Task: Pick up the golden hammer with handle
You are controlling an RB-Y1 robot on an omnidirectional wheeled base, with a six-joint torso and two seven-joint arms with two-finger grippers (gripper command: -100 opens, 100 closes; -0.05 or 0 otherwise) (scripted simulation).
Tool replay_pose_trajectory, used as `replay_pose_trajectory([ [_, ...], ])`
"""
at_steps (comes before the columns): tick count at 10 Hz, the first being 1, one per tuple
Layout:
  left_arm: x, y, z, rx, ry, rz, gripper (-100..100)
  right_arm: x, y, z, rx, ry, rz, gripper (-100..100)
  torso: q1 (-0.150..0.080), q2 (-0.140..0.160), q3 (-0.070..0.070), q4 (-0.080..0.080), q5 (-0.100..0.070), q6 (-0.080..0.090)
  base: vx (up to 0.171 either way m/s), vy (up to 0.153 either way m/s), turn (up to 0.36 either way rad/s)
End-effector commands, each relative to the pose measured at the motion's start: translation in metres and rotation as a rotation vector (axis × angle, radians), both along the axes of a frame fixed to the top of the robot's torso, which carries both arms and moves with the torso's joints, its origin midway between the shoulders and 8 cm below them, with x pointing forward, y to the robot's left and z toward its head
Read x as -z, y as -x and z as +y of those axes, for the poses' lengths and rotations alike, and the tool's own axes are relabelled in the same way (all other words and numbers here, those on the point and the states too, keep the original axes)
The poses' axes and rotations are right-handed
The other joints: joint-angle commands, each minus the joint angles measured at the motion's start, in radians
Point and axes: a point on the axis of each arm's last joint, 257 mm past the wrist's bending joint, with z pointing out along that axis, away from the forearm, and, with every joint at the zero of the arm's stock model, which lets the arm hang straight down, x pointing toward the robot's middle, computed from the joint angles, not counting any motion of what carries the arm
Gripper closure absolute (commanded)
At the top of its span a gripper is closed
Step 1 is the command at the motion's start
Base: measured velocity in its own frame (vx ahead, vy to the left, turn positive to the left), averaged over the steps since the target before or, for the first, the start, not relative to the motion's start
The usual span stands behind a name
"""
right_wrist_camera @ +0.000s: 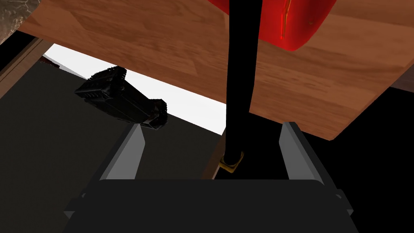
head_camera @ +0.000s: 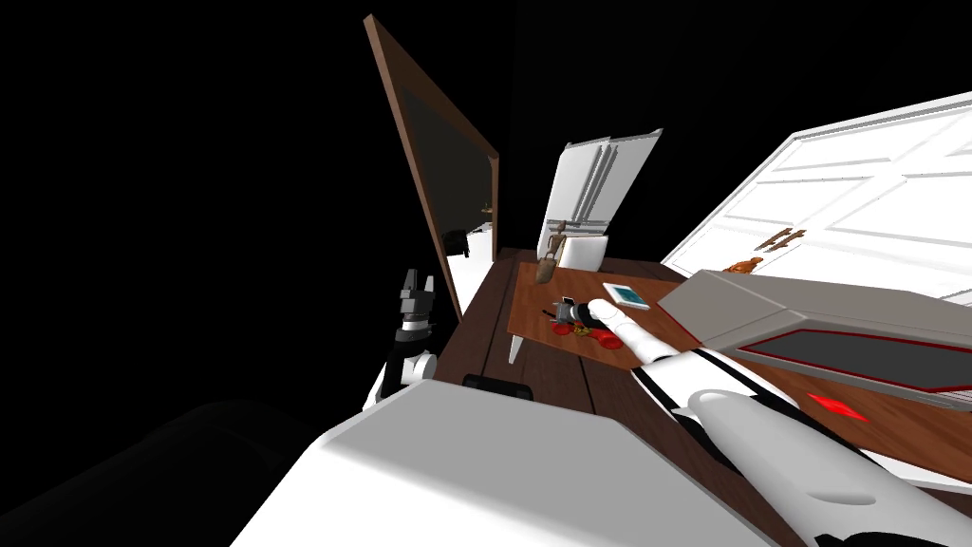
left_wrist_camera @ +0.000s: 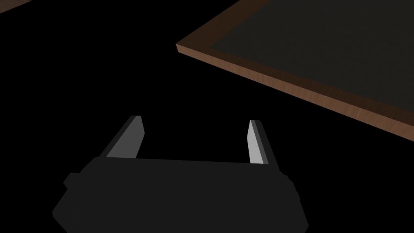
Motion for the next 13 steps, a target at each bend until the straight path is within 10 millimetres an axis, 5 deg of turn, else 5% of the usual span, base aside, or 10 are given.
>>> replay_pose_trajectory([
  [1,0.0,0.0,0.0,0.0,0.0,0.0,0,0.003,0.001,-0.005,0.003,0.009,0.005,-100,0.0,0.0,0.0,0.0,0.0,0.0,0.0,0.0,0.0],
  [7,0.0,0.0,0.0,0.0,0.0,0.0,0,0.012,0.012,-0.052,0.025,0.125,0.052,-100,0.0,0.001,0.0,0.0,0.0,0.0,-0.014,0.005,-0.017],
  [10,0.0,0.0,0.0,0.0,0.0,0.0,0,0.01,0.011,-0.051,0.023,0.121,0.05,-100,0.0,0.001,0.001,0.0,0.0,0.0,-0.019,0.005,-0.006],
  [11,0.0,0.0,0.0,0.0,0.0,0.0,0,0.01,0.011,-0.051,0.022,0.123,0.05,0,0.0,0.0,0.0,0.0,0.0,0.0,0.0,0.0,0.0],
  [12,0.0,0.0,0.0,0.0,0.0,0.0,0,0.014,0.016,-0.043,-0.012,0.12,0.052,-100,0.0,0.0,0.0,0.0,0.0,0.0,0.055,0.027,-0.206],
  [13,0.0,0.0,0.0,0.0,0.0,0.0,0,0.014,0.016,-0.043,-0.012,0.12,0.052,-100,0.001,-0.003,-0.002,-0.001,0.0,0.001,0.08,0.046,-0.132],
])
